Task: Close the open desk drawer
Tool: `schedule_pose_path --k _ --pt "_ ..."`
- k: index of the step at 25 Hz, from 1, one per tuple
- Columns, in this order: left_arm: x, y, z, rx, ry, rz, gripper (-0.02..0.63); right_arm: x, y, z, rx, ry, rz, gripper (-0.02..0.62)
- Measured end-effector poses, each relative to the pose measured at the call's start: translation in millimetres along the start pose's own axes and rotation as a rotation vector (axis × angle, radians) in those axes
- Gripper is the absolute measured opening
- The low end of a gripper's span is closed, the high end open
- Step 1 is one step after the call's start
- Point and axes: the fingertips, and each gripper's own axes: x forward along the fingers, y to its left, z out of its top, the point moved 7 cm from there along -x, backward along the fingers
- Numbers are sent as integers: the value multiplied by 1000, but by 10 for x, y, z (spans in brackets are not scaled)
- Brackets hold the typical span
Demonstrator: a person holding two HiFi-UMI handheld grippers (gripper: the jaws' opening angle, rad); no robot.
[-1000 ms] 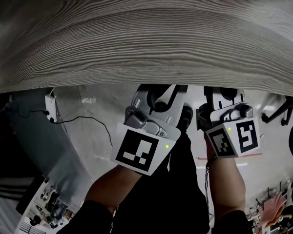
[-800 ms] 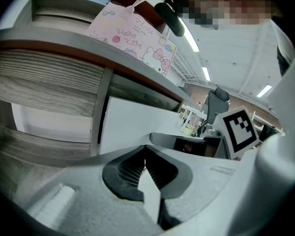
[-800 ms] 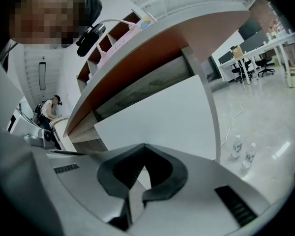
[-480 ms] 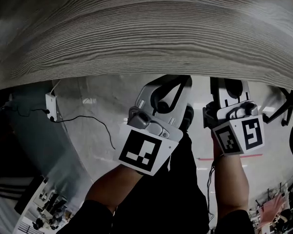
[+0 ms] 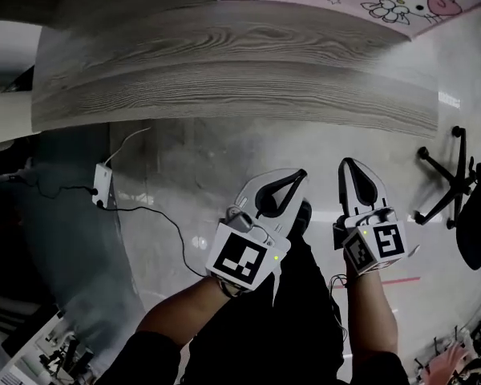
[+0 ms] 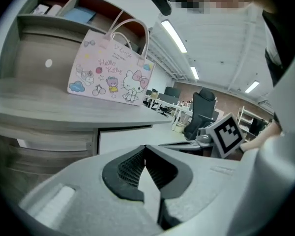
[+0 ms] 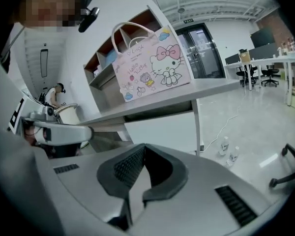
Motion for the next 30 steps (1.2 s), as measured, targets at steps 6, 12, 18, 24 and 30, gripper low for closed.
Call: schedule_pose_path --k 6,12,18,24,30 --pt "101 266 -133 -31 -19 54 8 763 35 -99 -40 -20 32 12" --pt "456 659 -356 -1 -69 71 8 1177 -91 -352 55 -41 65 12" --pt "594 810 -621 -39 -39 80 8 1414 -233 -579 122 -21 72 14" --pt "703 864 -709 -23 -14 62 8 1521 -305 -627 195 -62 147 125" --pt "710 835 -721 -15 -1 36 8 1515 -316 -569 179 -63 127 149"
